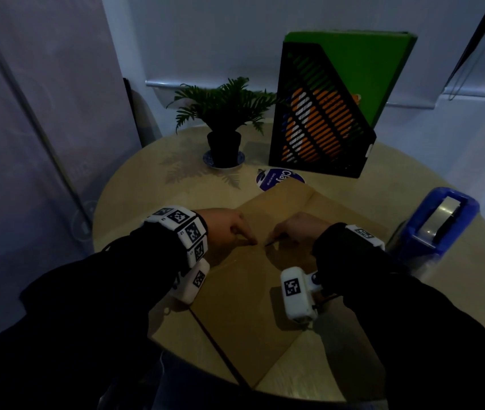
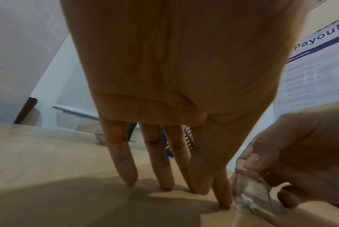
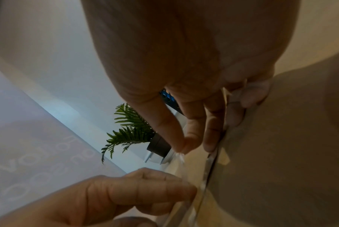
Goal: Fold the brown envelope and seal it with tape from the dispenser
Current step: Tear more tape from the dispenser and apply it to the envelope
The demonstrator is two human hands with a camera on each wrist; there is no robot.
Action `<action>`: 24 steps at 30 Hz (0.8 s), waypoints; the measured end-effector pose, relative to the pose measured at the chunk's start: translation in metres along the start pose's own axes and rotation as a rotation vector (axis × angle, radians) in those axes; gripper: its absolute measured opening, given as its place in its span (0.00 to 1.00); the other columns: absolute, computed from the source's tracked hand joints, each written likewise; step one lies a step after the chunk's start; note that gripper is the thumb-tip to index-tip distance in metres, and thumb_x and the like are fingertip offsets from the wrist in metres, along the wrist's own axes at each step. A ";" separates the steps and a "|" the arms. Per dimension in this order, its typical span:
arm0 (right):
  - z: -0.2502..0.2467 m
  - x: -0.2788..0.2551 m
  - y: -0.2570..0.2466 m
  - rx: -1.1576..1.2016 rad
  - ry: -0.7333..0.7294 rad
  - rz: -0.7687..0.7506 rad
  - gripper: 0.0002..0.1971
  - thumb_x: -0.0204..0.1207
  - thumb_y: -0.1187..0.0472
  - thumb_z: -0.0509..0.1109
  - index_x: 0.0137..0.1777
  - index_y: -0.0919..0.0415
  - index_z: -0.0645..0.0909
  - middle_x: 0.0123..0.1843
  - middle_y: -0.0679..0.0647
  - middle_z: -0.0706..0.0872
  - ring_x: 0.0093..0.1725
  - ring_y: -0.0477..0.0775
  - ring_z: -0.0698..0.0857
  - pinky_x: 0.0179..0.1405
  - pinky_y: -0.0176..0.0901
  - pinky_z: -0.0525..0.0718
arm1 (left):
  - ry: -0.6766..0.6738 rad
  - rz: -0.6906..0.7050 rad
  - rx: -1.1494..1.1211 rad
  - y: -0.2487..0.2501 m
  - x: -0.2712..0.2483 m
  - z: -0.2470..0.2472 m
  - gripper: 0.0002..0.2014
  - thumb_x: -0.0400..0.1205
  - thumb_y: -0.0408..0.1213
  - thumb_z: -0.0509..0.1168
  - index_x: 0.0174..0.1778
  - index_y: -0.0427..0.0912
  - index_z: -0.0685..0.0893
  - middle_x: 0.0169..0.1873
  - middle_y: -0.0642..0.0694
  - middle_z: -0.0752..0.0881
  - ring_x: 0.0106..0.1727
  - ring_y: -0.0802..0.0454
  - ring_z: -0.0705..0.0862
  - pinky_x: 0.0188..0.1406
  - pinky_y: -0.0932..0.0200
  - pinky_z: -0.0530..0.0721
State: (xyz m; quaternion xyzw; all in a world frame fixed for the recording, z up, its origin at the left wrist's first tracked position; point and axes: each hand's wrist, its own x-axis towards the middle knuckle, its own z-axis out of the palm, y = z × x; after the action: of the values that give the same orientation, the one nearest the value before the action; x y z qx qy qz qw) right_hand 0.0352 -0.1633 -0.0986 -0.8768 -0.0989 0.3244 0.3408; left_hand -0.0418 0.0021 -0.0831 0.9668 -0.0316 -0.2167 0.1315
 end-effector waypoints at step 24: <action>0.010 0.010 0.002 -0.038 0.050 0.007 0.18 0.74 0.59 0.72 0.60 0.67 0.85 0.54 0.62 0.84 0.42 0.55 0.80 0.42 0.44 0.80 | 0.020 0.034 0.036 0.000 -0.001 0.001 0.19 0.84 0.33 0.58 0.70 0.51 0.81 0.74 0.52 0.75 0.74 0.53 0.72 0.75 0.57 0.66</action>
State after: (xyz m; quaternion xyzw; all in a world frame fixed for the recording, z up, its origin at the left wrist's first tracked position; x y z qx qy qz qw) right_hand 0.0361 -0.1556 -0.1101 -0.8913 -0.0933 0.3019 0.3253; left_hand -0.0433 0.0025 -0.0830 0.9704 -0.0506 -0.2043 0.1182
